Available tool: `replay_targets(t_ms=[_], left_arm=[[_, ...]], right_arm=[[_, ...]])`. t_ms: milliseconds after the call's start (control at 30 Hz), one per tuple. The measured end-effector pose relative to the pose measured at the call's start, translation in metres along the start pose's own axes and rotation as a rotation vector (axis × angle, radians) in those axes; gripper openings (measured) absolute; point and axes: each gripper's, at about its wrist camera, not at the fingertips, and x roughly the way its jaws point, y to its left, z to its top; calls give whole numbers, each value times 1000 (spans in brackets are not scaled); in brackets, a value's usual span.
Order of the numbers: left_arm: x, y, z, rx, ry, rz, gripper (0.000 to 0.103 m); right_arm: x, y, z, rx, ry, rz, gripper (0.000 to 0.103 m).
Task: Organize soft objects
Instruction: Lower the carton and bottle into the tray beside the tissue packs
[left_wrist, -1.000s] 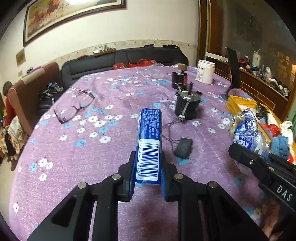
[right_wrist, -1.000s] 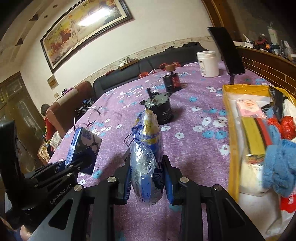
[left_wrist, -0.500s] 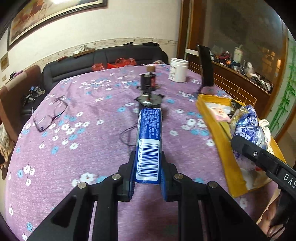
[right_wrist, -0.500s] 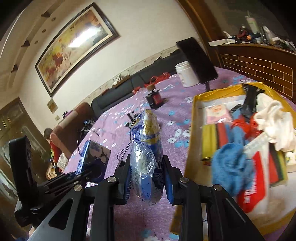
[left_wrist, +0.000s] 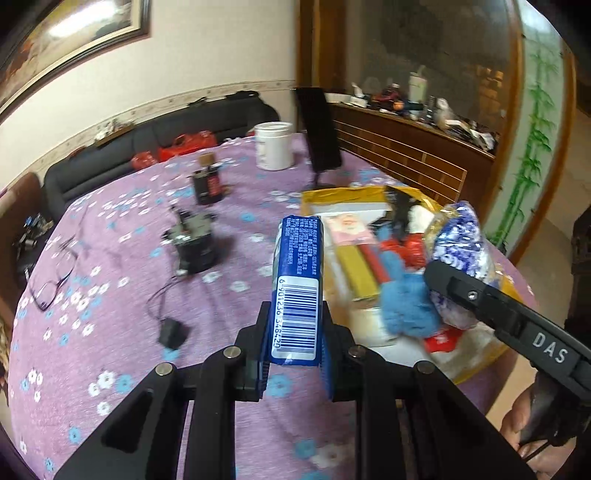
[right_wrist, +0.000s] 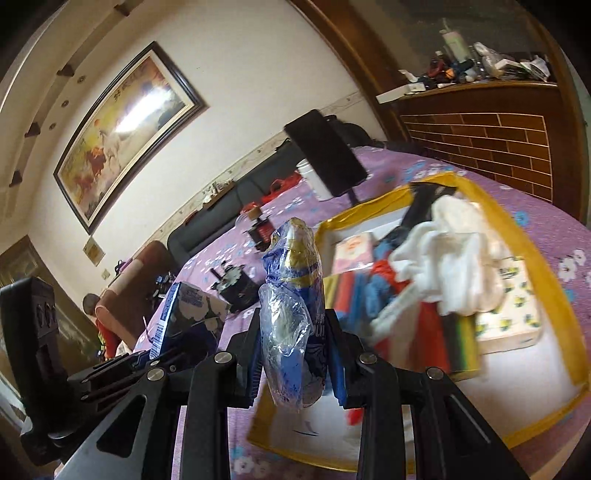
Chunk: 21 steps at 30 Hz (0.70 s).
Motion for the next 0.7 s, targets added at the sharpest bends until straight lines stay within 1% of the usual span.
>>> replay_targets(t_ms=[167,300,400,500,700], left_arm=[[8,-30,6,50,7,-29,21],[21,-50,13,76,30,-57,21],[32,-57,17,81,55,-75,21],[41,-62,18,90,67,-73,21],[56,-66,24,93,94,-81,21]], right_arm=[[-14,-13,5,2,-12,-36,33],[-17,-26,9,11,3,-74,33],[-13,-33,11,10,33,-112,33],[-9,-40,12,9,58,-137,33],[2,-55,19,31,97,-158,33]])
